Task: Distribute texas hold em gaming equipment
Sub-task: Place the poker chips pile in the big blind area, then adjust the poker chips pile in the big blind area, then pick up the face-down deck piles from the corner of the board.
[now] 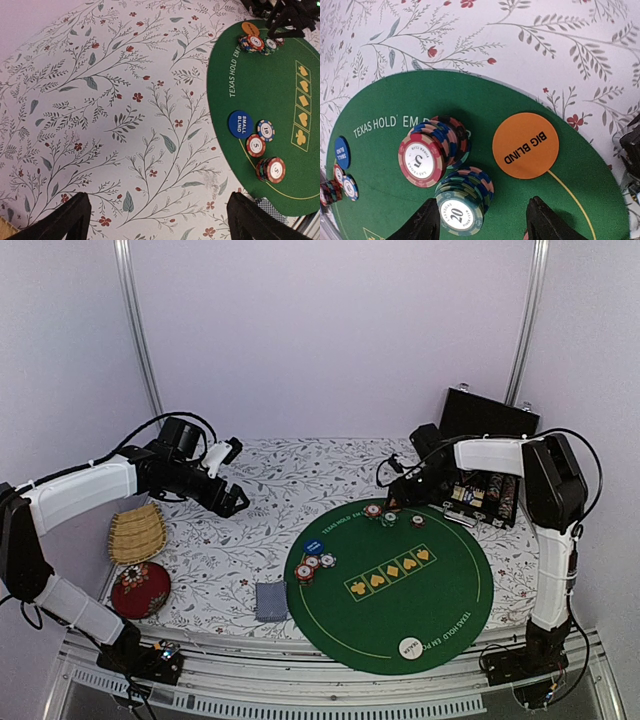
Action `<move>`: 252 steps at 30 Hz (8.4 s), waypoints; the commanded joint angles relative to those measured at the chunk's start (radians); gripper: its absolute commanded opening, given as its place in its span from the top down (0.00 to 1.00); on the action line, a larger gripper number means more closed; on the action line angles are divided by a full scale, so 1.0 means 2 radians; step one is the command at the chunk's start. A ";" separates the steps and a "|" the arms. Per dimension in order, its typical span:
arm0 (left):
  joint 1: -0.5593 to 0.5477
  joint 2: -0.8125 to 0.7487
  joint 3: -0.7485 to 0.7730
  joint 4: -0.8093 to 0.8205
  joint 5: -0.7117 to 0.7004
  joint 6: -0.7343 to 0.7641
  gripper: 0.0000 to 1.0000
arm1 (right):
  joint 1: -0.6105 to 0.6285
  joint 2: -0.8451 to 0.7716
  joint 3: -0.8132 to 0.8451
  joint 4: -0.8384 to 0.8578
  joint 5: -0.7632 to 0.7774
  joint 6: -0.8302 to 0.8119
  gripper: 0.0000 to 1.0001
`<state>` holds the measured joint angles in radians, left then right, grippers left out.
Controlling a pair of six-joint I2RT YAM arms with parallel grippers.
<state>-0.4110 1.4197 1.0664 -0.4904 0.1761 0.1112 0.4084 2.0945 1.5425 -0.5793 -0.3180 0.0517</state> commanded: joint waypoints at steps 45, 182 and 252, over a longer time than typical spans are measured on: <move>0.006 -0.016 -0.005 0.004 0.010 0.003 0.03 | 0.083 0.103 0.125 -0.141 0.178 -0.090 0.85; -0.388 0.114 -0.071 -0.059 -0.269 -0.555 0.02 | 0.120 -0.333 -0.182 0.160 0.077 -0.003 0.01; -0.355 -0.057 -0.101 -0.066 -0.188 -0.231 0.42 | 0.123 -0.283 -0.092 0.068 -0.074 0.075 0.01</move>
<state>-1.1244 1.3617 0.7818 -0.5247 -0.1780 -0.4473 0.6472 1.5013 1.3247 -0.4129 -0.3321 0.1230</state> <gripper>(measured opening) 0.585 0.990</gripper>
